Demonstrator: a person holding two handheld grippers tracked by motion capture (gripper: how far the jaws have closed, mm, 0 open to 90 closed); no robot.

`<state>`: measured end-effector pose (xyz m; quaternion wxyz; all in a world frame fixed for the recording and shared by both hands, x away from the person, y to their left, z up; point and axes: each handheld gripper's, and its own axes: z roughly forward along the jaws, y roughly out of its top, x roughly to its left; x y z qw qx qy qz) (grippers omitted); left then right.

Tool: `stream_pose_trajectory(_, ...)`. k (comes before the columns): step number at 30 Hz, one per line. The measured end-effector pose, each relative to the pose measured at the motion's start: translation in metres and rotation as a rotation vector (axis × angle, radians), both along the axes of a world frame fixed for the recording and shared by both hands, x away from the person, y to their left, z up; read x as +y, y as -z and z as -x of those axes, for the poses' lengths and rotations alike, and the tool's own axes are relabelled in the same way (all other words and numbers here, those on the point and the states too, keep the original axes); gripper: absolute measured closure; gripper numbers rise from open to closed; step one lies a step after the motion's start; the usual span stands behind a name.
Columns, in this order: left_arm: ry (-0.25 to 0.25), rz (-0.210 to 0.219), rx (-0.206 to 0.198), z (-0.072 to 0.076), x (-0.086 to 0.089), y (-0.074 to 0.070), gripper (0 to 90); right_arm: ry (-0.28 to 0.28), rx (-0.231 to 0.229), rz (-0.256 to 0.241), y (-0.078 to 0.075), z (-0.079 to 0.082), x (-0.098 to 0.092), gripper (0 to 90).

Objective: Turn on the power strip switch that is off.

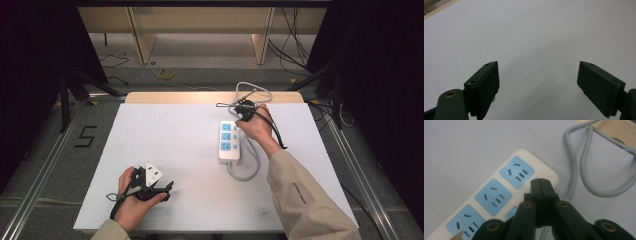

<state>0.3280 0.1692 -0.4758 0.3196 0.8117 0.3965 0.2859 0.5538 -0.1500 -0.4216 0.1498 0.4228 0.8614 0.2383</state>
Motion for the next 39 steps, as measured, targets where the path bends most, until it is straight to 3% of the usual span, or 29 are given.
stream_pose_trajectory(17, 0.001, 0.004, -0.002, 0.000, -0.001, -0.001, 18.0, -0.006, 0.009, 0.016, 0.005, -0.007, 0.013, 90.0)
stream_pose_trajectory(39, 0.005, 0.003, 0.001, 0.000, -0.001, 0.000, 17.9, 0.007, 0.031, 0.041, 0.013, -0.013, 0.013, 90.0)
